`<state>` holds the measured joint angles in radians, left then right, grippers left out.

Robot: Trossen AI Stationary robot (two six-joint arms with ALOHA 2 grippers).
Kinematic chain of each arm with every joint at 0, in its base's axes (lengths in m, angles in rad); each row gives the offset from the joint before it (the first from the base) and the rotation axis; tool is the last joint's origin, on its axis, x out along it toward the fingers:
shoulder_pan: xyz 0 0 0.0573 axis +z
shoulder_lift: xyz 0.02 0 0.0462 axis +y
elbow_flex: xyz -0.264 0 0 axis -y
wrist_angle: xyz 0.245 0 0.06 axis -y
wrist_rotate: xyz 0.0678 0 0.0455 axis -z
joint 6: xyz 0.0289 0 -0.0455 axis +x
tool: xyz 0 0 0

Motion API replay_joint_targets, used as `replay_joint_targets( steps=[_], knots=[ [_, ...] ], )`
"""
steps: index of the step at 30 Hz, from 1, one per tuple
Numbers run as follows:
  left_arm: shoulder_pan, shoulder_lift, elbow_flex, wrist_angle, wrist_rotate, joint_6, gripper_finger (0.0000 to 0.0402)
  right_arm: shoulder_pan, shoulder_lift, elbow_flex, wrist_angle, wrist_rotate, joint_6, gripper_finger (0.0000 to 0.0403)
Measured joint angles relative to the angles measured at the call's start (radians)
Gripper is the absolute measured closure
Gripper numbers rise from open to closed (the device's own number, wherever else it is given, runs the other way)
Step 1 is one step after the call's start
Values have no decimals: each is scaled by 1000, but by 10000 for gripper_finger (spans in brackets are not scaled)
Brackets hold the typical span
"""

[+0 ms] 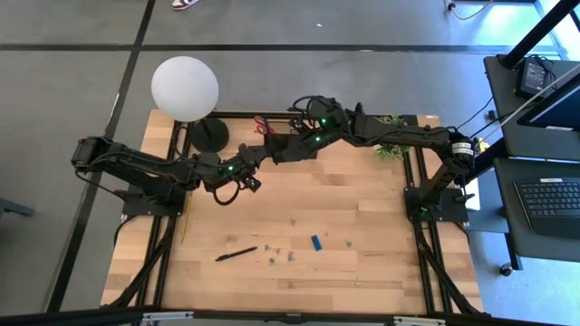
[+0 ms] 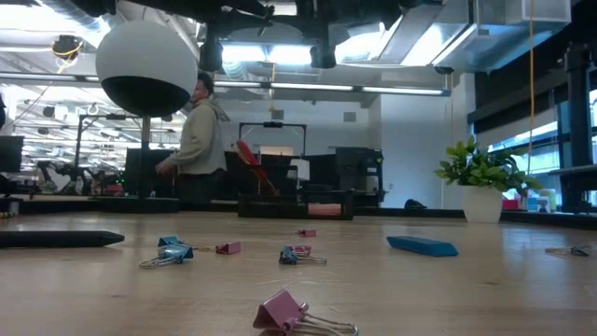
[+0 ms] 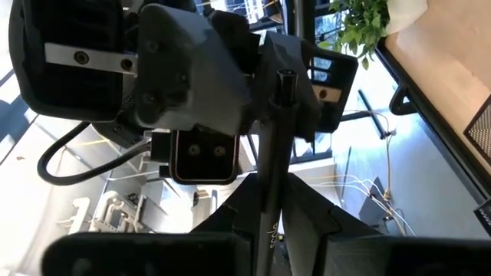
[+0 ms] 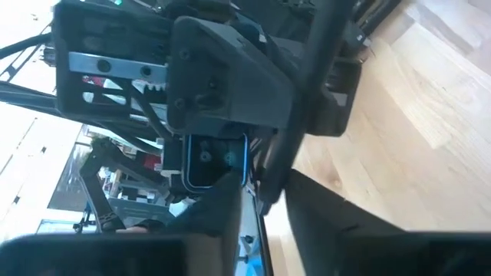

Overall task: Pick and place office supplies into organizer
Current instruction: Put the black pen into the black desk organizer

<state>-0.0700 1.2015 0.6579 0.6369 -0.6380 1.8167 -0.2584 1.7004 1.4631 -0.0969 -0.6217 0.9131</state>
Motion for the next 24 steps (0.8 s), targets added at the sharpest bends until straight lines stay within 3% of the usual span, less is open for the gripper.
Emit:
replay_joint_targets(
  steps=[7,11,17,24],
  knots=[
    [0,2,0,-10,3,-94,370,-7,0,0,15,-10,-25,188],
    [0,3,0,-10,-6,-193,368,-46,0,0,4,-31,-63,149],
    [-5,3,-1,5,-49,-270,368,-126,-19,3,-74,6,-192,132],
    [9,-19,-1,169,-46,-582,368,-184,-29,3,-225,230,-448,131]
  ],
)
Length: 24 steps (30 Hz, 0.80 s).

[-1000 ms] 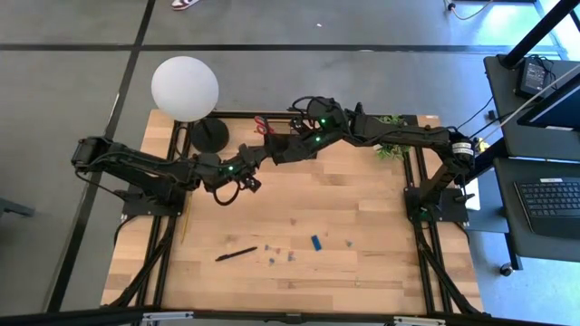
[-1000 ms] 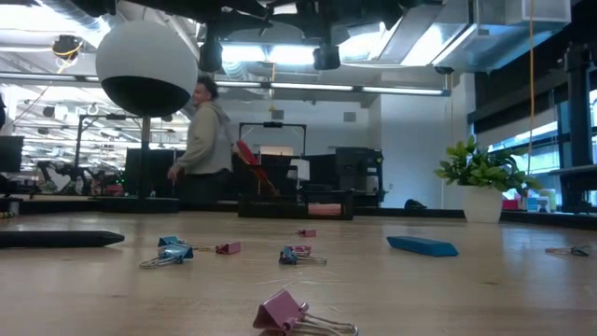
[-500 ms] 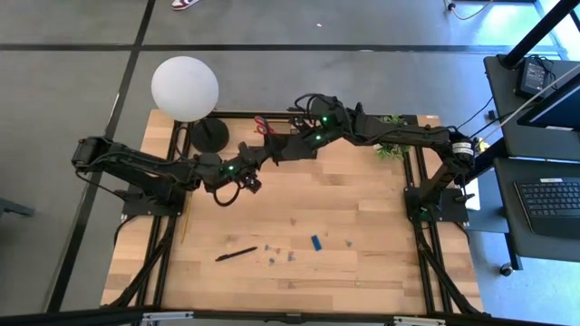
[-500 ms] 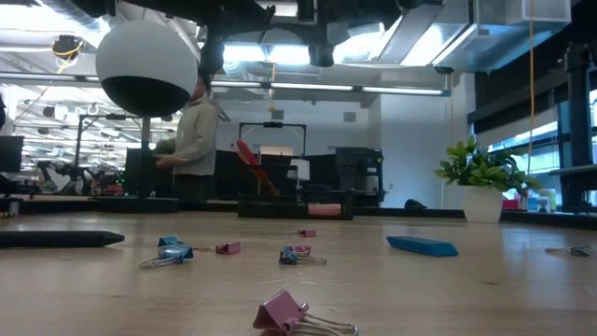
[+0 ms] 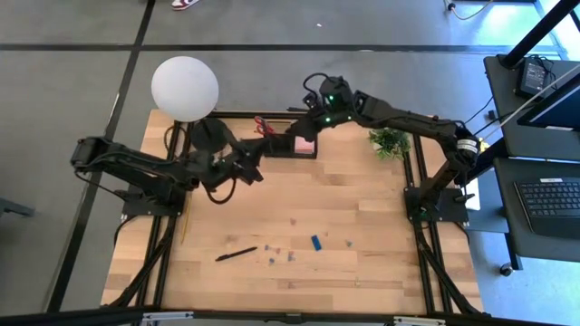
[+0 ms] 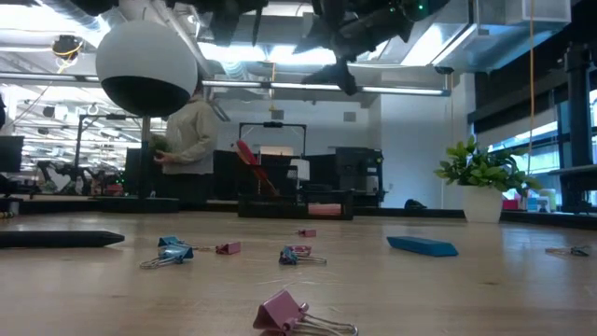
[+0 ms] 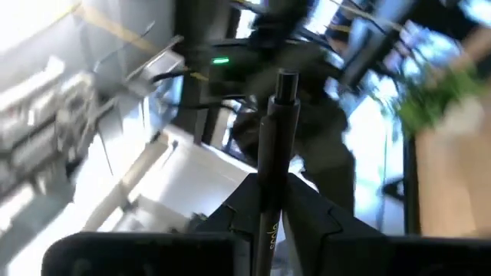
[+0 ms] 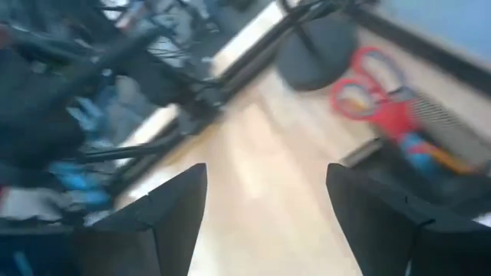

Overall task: Pick and place office supplies into organizer
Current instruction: Put the black pen into the black desk organizer

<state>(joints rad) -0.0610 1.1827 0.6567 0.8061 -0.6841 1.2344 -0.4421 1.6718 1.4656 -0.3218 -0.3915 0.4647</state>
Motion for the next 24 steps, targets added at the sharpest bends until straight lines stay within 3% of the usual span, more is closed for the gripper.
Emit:
replay_joint_targets(
  steps=[5,8,12,19,24],
  knots=[
    [72,-34,0,-2,44,-418,368,-5,0,0,-20,56,-54,131],
    [132,-41,0,-2,144,-707,365,-5,-1,0,-21,56,-58,131],
    [219,-40,0,-5,287,-954,366,0,-1,0,-37,58,-97,131],
    [301,-38,0,-50,329,-1042,362,14,-1,-1,-122,63,-158,131],
    [324,-14,0,-47,324,-1060,364,29,-1,-1,-158,139,-188,131]
  ],
)
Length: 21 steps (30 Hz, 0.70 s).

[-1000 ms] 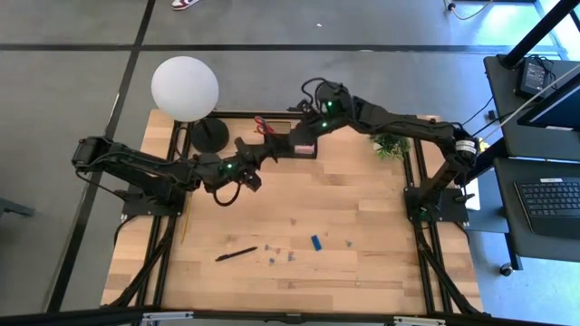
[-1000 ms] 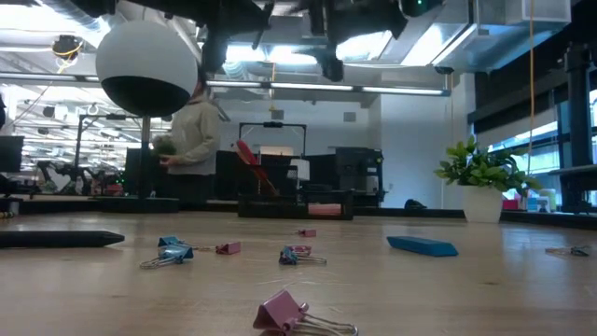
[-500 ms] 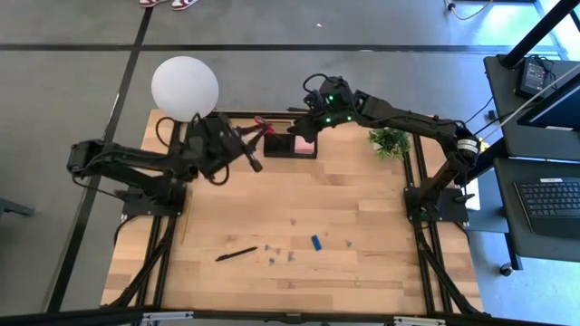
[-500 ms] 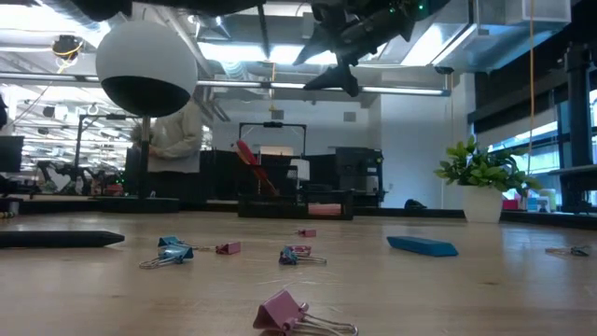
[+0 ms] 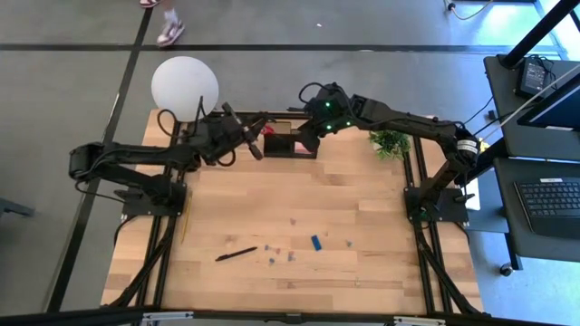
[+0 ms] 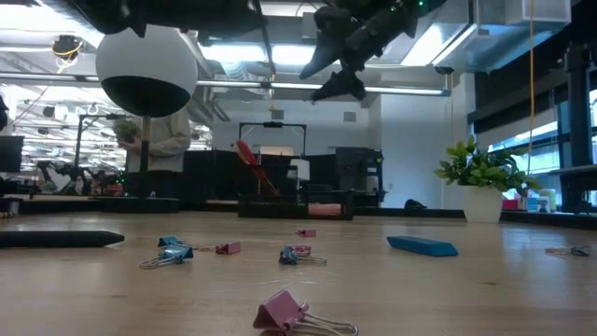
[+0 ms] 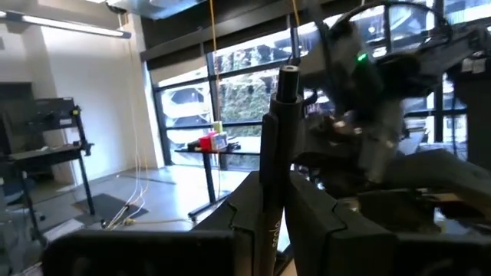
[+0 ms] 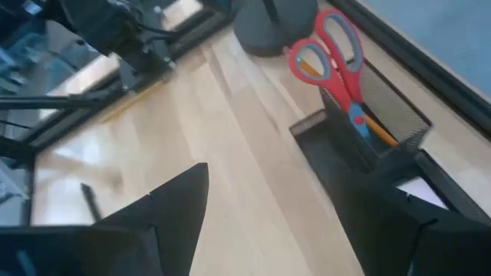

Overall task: Pick and place office supplies into organizer
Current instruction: Put the black pen into the black desk organizer

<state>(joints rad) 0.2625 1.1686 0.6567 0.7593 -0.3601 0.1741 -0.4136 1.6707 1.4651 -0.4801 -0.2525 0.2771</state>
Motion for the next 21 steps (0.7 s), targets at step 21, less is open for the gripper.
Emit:
replay_joint_targets(
  steps=[21],
  knots=[
    [129,376,0,215,-39,-130,361,12,0,-1,-75,27,-23,131]
  ],
)
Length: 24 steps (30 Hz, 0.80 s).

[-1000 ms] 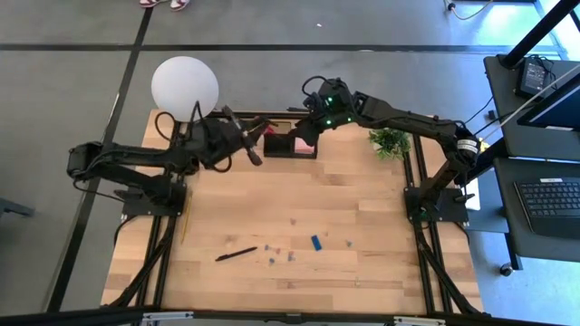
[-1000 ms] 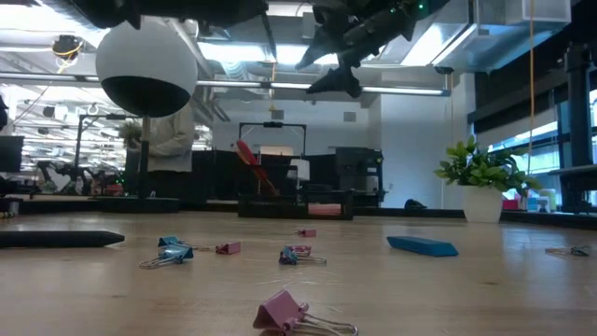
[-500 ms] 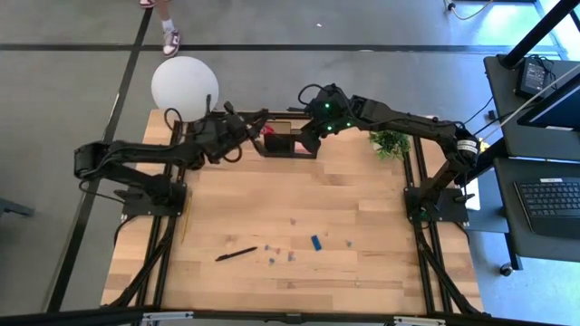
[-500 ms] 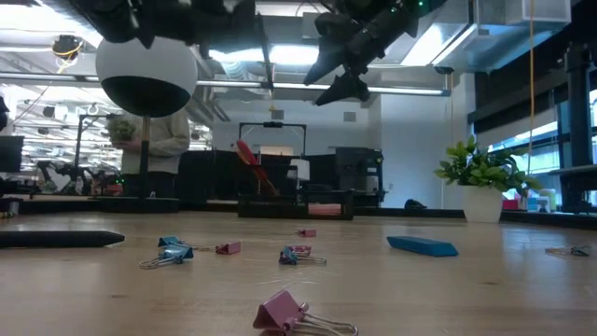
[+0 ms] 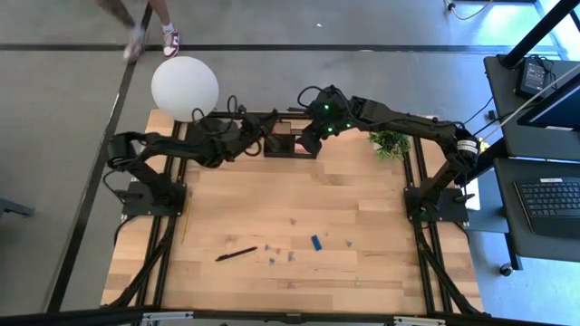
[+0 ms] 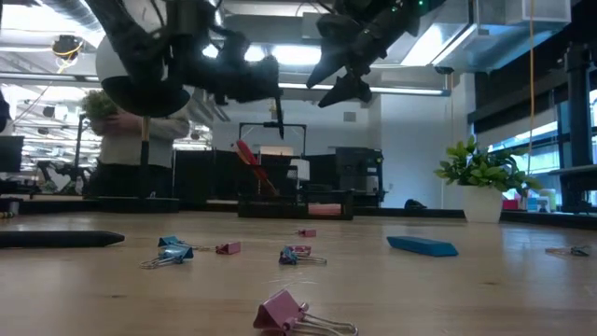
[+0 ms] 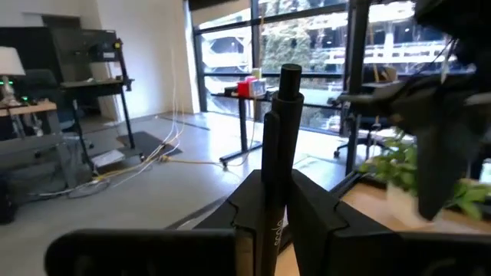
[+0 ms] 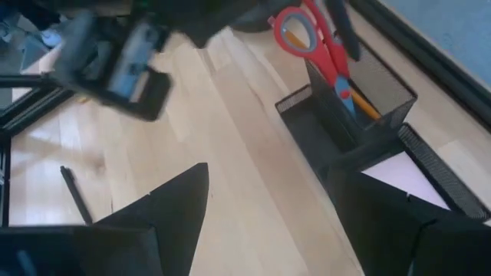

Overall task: Pick and place office supplies into organizer
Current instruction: Put the black pen into the black desk organizer

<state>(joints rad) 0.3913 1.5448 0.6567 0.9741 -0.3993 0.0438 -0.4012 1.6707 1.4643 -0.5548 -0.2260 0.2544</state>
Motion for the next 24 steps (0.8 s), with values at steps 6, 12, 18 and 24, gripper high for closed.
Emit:
replay_joint_targets(
  steps=[6,12,18,24],
  knots=[
    [16,90,0,40,-2,-27,365,14,0,-1,-18,0,-2,131],
    [30,166,0,65,-10,-78,361,26,0,-1,-18,0,-2,131],
    [31,192,0,64,-9,-113,362,27,0,-1,-18,0,-2,131],
    [32,219,0,47,-17,-163,359,27,0,-1,-18,0,-2,131]
  ],
)
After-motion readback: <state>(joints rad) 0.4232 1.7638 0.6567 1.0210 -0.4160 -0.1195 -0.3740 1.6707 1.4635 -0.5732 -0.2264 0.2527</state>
